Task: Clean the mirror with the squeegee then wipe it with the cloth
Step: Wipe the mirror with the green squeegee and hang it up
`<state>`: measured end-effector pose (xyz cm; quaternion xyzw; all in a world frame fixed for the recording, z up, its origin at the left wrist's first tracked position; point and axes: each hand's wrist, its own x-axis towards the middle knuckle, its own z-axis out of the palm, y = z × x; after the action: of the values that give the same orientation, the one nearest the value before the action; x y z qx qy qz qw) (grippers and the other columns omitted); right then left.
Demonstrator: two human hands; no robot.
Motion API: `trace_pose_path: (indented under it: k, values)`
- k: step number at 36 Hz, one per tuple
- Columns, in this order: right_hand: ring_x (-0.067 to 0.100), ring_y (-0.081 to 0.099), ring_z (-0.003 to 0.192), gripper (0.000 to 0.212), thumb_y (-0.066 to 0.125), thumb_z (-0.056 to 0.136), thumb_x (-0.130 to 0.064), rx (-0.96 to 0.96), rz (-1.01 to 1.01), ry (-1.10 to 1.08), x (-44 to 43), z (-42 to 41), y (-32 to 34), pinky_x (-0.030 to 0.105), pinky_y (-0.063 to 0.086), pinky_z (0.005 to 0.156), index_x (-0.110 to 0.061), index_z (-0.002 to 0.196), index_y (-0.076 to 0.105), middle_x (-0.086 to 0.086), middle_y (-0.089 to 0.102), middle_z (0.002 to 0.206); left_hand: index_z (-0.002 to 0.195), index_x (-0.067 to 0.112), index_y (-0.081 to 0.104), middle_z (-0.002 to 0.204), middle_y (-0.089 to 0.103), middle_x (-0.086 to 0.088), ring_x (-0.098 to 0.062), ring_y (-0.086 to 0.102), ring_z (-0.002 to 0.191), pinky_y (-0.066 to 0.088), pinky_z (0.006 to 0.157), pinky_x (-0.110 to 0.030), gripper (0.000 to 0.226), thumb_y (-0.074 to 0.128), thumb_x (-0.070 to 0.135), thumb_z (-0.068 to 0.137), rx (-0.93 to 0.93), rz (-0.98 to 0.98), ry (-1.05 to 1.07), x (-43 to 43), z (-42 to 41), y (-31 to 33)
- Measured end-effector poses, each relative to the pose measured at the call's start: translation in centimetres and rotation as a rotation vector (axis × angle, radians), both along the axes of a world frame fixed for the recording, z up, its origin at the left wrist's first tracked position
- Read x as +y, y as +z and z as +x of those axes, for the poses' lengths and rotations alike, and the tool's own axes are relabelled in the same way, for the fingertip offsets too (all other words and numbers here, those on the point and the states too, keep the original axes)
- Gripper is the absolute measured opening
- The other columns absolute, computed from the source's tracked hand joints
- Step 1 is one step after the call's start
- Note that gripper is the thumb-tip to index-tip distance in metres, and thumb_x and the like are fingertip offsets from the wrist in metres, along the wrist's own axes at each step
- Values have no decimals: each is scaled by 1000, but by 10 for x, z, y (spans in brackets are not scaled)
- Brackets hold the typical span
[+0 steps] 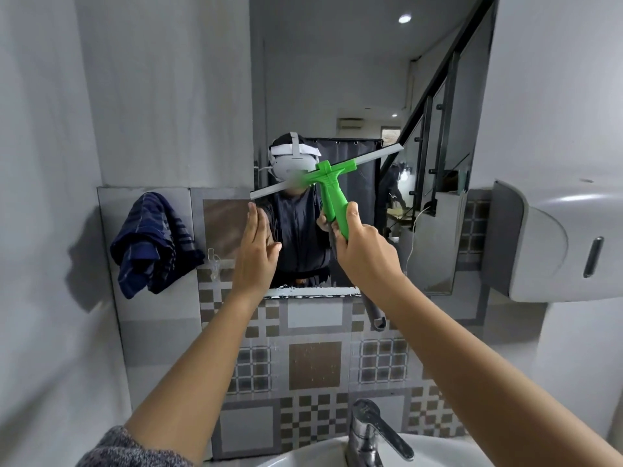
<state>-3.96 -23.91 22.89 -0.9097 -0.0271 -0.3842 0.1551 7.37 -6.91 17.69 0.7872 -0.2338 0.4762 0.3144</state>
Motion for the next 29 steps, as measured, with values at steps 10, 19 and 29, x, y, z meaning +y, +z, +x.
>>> trace_pose_path:
  k: [10,19,29]
  values:
    - [33,60,91,54,42,96,-23,10,-56,-68,-11,-8,11,33,35,59,-14,144,18,10,58,119,147,7,7,156,-2,-3,-21,19,141,40,81,-13,77,57,5,88,26,-9,44,-4,-2,-3]
    - [28,53,78,53,45,93,-21,-47,-86,-77,-25,-9,17,31,35,59,-19,142,25,7,62,107,147,7,7,156,-1,-6,-25,45,126,38,67,-5,78,57,4,88,41,-6,49,-3,-2,-4]
    - [31,59,94,52,47,92,-25,-91,-153,-134,-65,0,11,35,39,70,-29,140,27,7,64,107,144,-3,16,153,12,-17,-25,13,141,-3,107,-8,69,57,6,89,44,3,112,2,-2,2]
